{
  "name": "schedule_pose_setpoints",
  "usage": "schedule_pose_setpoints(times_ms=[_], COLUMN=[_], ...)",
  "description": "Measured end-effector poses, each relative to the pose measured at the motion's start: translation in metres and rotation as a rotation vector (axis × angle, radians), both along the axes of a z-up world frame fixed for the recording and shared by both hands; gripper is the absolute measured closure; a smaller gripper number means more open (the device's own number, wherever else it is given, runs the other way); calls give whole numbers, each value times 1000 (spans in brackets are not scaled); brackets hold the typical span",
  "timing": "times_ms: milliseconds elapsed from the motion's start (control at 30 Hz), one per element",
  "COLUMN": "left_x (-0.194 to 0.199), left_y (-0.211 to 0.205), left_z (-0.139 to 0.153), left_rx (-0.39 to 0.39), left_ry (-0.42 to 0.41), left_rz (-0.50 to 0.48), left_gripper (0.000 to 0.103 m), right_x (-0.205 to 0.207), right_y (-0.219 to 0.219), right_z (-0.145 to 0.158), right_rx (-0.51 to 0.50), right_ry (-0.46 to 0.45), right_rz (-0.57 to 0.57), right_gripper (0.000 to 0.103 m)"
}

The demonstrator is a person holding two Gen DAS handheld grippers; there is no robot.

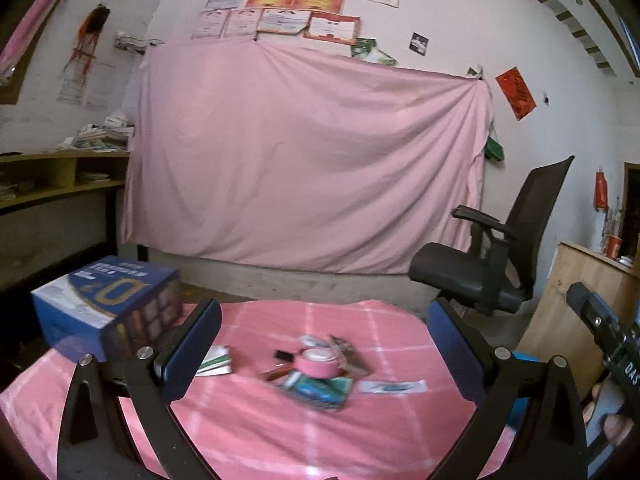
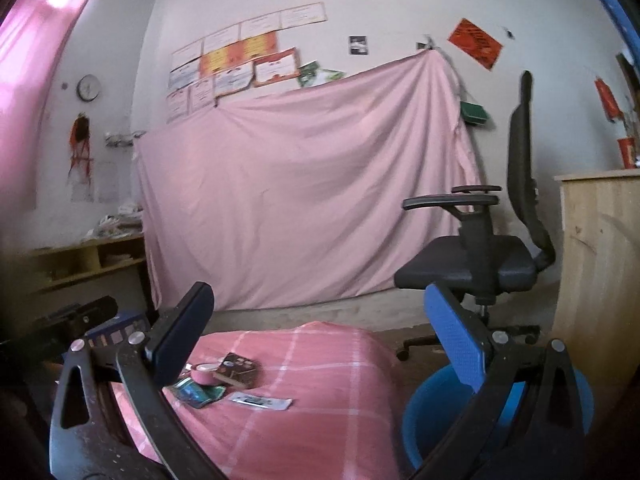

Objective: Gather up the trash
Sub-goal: 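Move both tools back over the table toward the remaining trash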

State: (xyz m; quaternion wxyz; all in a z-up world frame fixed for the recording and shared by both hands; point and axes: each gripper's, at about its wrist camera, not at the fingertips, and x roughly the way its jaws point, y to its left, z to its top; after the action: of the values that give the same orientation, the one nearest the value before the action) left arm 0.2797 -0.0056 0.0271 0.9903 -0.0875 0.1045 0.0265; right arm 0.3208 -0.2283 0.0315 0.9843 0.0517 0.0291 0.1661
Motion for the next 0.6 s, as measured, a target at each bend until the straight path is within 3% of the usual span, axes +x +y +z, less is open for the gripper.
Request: schedule_pose_setpoints(times_ms=[300,600], left_x=[-14,3], left_y=[42,74], left_z=[-25,-48], left_rx=[11,5], left_ry=[57,186], left_rz=[64,99], left_gripper=[3,3], right_x=[14,44], right_y=[43,86], right_z=[-12,-35], right_rx=[-95,-171], right_ry=[50,196], right_rz=[71,129], right_gripper=[0,0])
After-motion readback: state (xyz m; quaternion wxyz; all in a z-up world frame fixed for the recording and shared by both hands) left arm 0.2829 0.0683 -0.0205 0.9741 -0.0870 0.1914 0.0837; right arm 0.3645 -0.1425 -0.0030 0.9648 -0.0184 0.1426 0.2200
